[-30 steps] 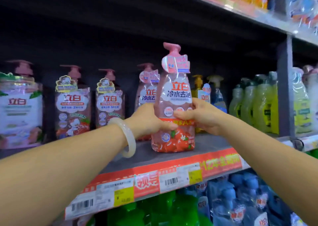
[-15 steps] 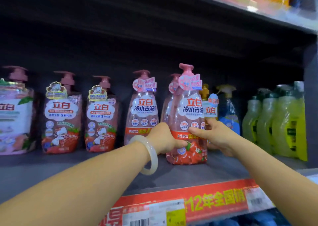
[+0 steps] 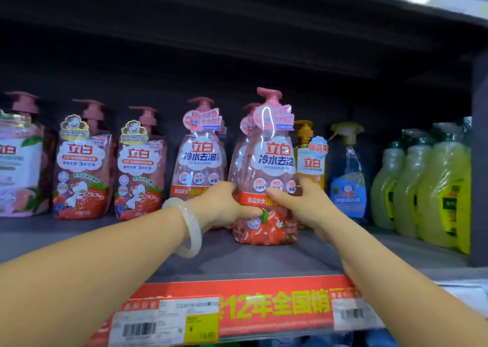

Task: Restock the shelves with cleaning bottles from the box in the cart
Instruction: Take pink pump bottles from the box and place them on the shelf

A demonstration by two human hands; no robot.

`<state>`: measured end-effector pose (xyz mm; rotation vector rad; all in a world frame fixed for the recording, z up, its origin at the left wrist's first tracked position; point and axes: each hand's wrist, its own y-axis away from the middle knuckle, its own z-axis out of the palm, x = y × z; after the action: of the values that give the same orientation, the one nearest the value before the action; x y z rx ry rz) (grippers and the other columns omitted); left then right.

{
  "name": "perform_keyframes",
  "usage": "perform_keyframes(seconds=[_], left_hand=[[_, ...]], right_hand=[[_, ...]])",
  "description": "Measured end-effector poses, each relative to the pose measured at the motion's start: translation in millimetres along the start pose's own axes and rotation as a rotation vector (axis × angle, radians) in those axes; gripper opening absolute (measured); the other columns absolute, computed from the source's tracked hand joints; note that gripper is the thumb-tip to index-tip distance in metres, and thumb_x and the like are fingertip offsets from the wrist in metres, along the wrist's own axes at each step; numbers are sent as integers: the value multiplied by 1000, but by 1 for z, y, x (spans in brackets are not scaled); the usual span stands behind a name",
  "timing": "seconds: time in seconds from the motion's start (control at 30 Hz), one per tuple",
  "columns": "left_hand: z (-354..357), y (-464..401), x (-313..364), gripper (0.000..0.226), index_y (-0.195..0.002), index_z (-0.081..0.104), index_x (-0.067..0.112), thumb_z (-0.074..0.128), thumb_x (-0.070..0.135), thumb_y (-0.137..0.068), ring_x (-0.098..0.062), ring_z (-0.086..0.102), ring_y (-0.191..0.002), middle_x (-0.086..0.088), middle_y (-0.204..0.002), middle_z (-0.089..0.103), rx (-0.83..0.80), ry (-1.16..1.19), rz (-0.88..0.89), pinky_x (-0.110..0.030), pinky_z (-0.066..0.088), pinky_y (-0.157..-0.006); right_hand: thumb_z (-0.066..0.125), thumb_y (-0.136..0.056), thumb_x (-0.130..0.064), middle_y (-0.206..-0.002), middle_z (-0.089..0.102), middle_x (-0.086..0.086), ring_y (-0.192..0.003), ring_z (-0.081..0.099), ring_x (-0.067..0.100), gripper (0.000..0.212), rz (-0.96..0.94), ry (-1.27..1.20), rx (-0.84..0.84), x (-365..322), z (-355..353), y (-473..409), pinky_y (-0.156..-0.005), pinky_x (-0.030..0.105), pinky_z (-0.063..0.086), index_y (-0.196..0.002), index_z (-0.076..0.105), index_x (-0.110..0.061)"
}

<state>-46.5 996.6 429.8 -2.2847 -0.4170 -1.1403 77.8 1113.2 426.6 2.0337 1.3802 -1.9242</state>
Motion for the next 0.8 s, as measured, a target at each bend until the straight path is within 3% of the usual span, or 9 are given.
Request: perform_keyframes(seconds=[0.17, 0.33, 0.43, 0.53, 0.63, 0.7, 0.8], left_hand=[[2, 5, 5, 23, -96, 60, 19, 74, 12, -80, -10, 62, -67, 2, -79, 67, 15, -1, -2, -23, 51, -67], [6, 12, 8, 38, -115, 62, 10, 74, 18, -80, -19, 65, -95, -5, -105, 69, 54, -41, -85, -30, 51, -87], [8, 23, 13, 34, -114, 62, 9, 72, 15, -83, -16, 62, -89, -3, -98, 67, 49, -79, -112, -24, 48, -77], [1, 37, 20, 31, -110, 61, 9, 72, 17, -83, -18, 63, -90, -5, -99, 67, 98, -171, -90, -25, 49, -79], [-13, 52, 25, 42, -117, 57, 2, 71, 22, -83, -19, 57, -83, -9, -100, 65, 146, -280, -81, -28, 46, -75], [-25, 67, 27, 43, -116, 56, 3, 72, 25, -82, -22, 58, -87, -12, -105, 66, 174, -325, -81, -35, 50, -84], [-46, 100, 28, 29, -103, 59, 7, 71, 25, -83, -20, 56, -95, -9, -107, 62, 204, -394, -58, -34, 45, -97]], right_hand=[[75, -78, -29, -114, 65, 1, -103, 63, 18, 48, -20, 16, -2, 3, 0, -5, -91, 39, 54, -120, 55, -16], [77, -74, -35, -120, 64, 3, -106, 63, 20, 61, 11, 23, 1, 10, 3, -12, -92, 42, 53, -126, 52, -15], [77, -74, -35, -119, 62, 1, -106, 61, 19, 64, 25, 23, -7, 12, 4, -12, -90, 37, 52, -127, 48, -14], [80, -69, -36, -121, 60, 2, -109, 59, 21, 73, 47, 81, 10, 11, 9, -11, -95, 43, 50, -129, 45, -12], [82, -63, -42, -124, 58, 3, -113, 58, 23, 84, 72, 202, 14, 8, 8, -10, -99, 46, 48, -130, 42, -11], [81, -53, -53, -127, 59, 4, -112, 58, 23, 94, 66, 254, 0, 7, 7, -10, -99, 45, 48, -129, 44, -13], [78, -70, -41, -130, 54, 6, -119, 54, 27, 82, 112, 307, 6, -5, 9, 1, -103, 44, 44, -134, 39, -8]])
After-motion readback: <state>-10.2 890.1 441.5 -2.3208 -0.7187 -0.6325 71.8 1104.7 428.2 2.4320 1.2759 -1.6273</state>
